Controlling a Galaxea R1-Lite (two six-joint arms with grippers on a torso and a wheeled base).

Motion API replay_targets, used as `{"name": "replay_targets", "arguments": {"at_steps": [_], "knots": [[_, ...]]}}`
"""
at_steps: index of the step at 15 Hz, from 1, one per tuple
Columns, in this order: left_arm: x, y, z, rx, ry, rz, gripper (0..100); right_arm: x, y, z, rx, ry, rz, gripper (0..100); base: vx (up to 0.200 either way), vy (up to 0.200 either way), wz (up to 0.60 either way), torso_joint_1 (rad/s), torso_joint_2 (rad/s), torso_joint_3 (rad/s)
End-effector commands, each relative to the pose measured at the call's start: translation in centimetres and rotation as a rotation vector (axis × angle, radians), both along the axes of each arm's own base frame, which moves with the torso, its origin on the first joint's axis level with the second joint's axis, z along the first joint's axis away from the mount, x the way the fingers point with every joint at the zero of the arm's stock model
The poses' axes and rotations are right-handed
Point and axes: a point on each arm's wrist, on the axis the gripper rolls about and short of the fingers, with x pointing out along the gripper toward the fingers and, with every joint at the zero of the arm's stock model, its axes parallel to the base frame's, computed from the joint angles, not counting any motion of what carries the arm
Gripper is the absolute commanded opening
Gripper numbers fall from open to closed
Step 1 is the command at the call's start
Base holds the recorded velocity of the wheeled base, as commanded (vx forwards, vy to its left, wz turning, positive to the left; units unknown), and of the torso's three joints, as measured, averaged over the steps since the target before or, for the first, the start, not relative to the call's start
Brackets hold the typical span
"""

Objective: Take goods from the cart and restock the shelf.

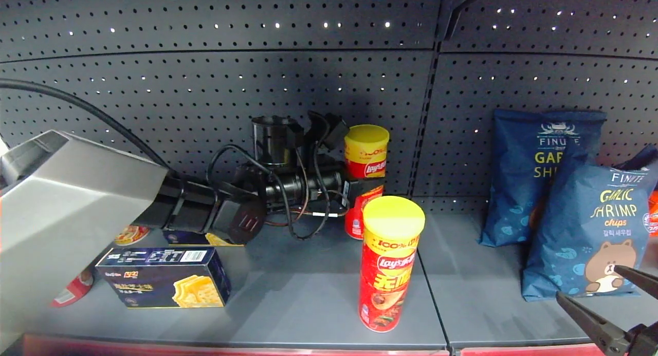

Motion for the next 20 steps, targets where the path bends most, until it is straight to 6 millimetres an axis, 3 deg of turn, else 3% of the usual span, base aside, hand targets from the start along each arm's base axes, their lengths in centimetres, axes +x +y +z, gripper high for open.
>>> {"name": "replay_targets", "arguments": {"at_steps": [1, 18, 19, 20], "knots": [[0.7, -0.4, -0.9, 0.003, 0.007, -0.002, 0, 0.0, 0.0, 0.0, -0.001, 0.001, 0.001, 100, 0.0, 0.0, 0.0, 0.0, 0.0, 0.0], [0.8, -0.1, -3.5, 0.043, 0.025, 0.004, 0, -0.9, -0.3, -0.9, -0.002, 0.01, 0.001, 100, 0.0, 0.0, 0.0, 0.0, 0.0, 0.0], [0.8, -0.2, -3.5, 0.044, 0.023, 0.004, 100, -0.9, -0.3, -0.9, -0.004, 0.013, -0.001, 100, 0.0, 0.0, 0.0, 0.0, 0.0, 0.0], [0.8, -0.2, -3.4, 0.043, 0.022, 0.004, 100, -0.9, -0.3, -0.9, -0.004, 0.013, -0.001, 100, 0.0, 0.0, 0.0, 0.0, 0.0, 0.0]]}}
